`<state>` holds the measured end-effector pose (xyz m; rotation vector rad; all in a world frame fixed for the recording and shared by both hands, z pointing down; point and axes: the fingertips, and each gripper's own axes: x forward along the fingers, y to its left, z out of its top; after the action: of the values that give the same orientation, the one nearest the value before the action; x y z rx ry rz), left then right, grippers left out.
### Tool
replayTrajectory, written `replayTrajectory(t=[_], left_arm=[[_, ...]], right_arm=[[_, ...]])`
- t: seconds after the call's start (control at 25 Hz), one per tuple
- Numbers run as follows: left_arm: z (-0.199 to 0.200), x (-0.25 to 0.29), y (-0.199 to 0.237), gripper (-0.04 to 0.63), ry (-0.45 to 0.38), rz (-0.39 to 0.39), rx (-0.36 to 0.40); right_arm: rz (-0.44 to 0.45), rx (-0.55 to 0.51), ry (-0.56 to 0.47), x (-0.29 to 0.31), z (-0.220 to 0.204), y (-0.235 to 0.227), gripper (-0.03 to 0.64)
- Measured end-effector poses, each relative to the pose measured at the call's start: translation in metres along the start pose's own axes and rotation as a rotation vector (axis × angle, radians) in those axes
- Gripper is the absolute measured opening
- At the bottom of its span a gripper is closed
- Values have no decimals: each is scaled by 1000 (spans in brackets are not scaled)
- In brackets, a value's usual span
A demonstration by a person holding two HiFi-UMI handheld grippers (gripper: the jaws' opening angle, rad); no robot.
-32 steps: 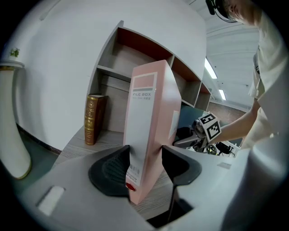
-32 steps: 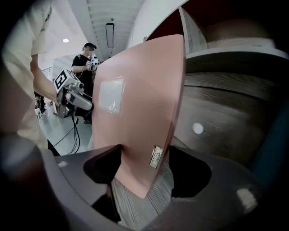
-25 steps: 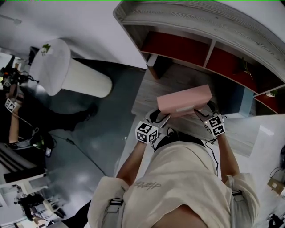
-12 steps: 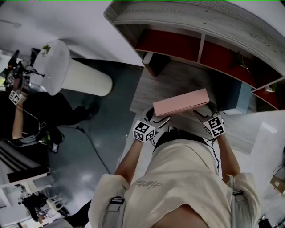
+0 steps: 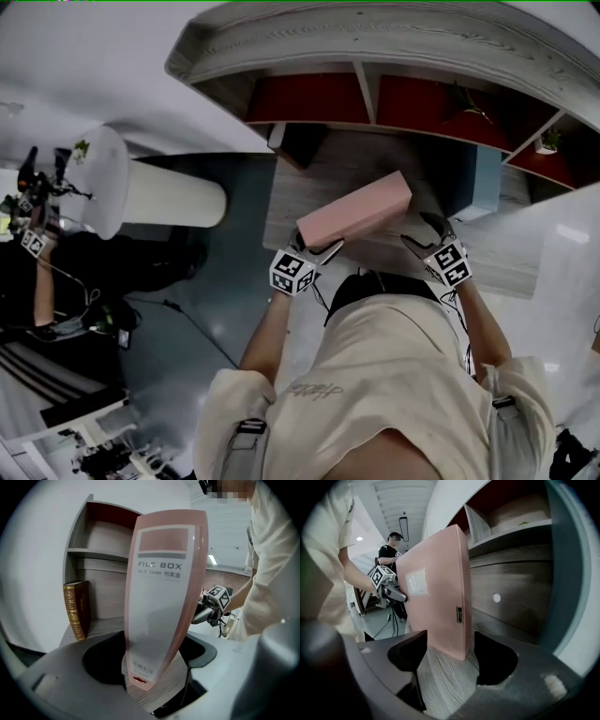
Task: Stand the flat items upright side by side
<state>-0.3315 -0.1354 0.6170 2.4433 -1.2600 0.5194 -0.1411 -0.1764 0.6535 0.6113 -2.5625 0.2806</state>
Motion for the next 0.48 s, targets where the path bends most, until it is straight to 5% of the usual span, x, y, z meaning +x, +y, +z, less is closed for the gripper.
replayTrajectory(t=[0.48], left_arm=[[1,16,-20,347,-54,80,10]], right_arm=[[-228,169,-28,-52,-33,21,273]])
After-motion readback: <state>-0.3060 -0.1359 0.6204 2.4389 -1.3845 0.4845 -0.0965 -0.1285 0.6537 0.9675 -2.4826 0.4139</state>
